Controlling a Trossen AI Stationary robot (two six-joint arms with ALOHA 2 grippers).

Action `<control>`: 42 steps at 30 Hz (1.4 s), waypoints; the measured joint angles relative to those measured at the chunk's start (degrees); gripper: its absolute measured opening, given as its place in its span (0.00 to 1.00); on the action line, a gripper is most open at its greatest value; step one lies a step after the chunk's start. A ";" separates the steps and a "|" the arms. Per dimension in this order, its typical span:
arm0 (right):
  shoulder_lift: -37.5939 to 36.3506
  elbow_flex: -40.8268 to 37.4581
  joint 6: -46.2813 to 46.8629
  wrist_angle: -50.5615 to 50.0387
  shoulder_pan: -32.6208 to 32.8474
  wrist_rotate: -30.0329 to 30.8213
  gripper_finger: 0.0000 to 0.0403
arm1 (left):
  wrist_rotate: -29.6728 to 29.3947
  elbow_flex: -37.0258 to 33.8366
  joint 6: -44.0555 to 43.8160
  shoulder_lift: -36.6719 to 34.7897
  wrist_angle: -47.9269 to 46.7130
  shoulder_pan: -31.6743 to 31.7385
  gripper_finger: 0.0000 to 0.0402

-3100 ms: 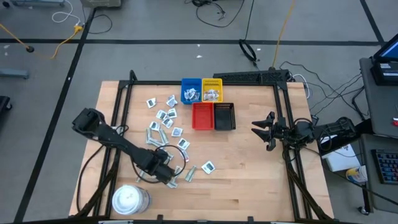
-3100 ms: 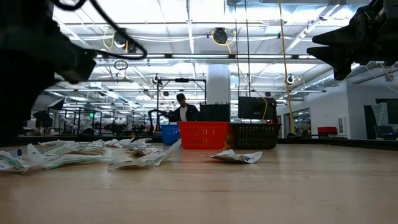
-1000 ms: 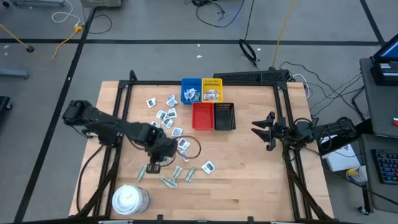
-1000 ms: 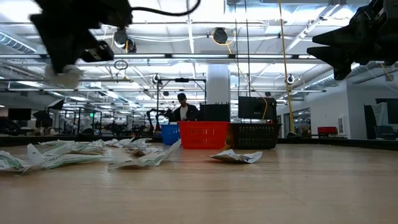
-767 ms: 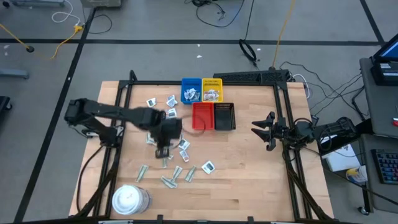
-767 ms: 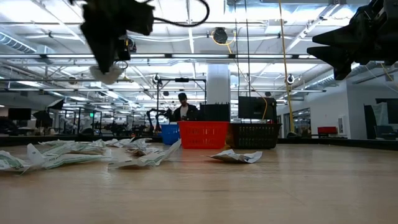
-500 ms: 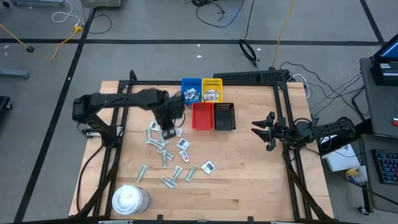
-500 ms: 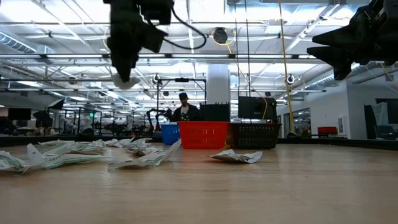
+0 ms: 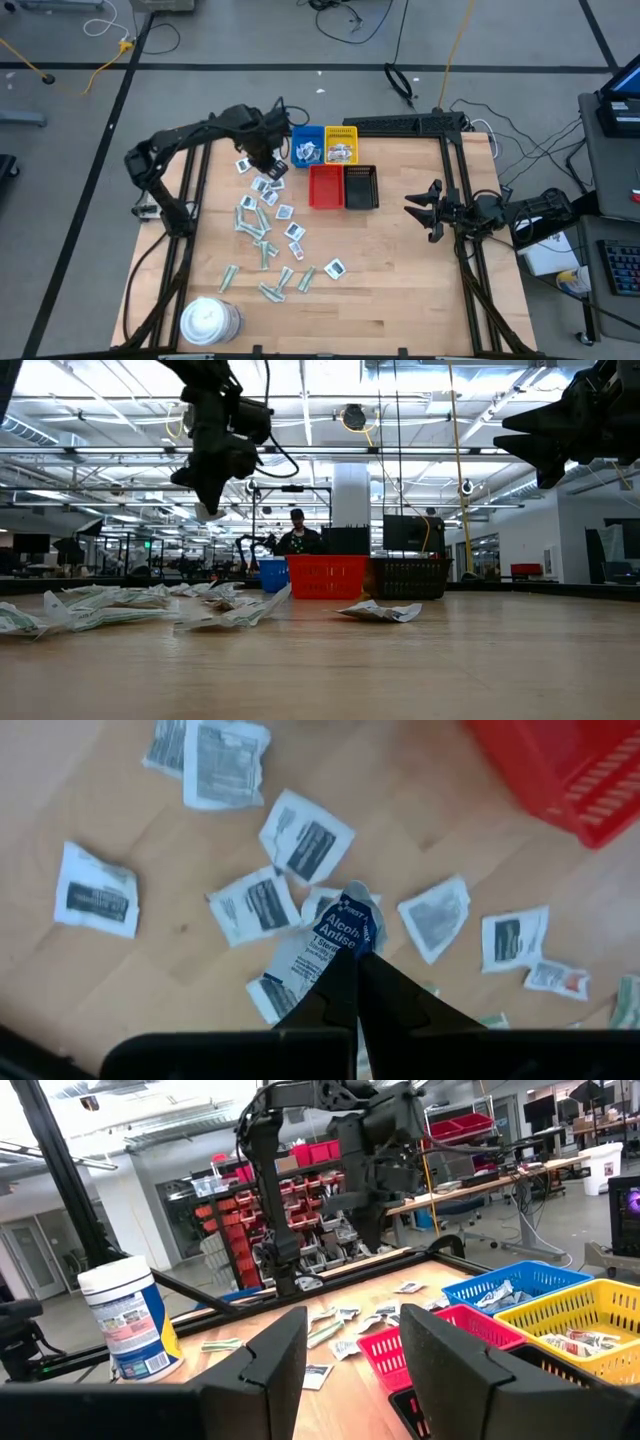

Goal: Pick & Place First Aid Supplies
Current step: Put the alcohol pad into the blue bin

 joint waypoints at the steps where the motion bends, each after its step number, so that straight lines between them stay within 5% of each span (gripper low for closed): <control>1: 0.01 0.00 0.00 0.00 -0.02 0.00 0.39 | -0.11 1.33 -0.05 1.04 -0.30 0.33 0.01; 19: 0.00 0.00 0.02 0.00 -0.02 -0.02 0.39 | -2.59 40.64 6.74 29.29 -5.24 6.09 0.00; 34: 0.00 0.01 0.02 0.00 -0.02 -0.02 0.39 | -4.62 42.72 7.61 38.63 -1.06 6.19 0.03; 42: 0.00 0.01 0.00 0.00 -0.02 -0.01 0.39 | 0.43 42.72 8.29 38.50 1.53 6.19 0.28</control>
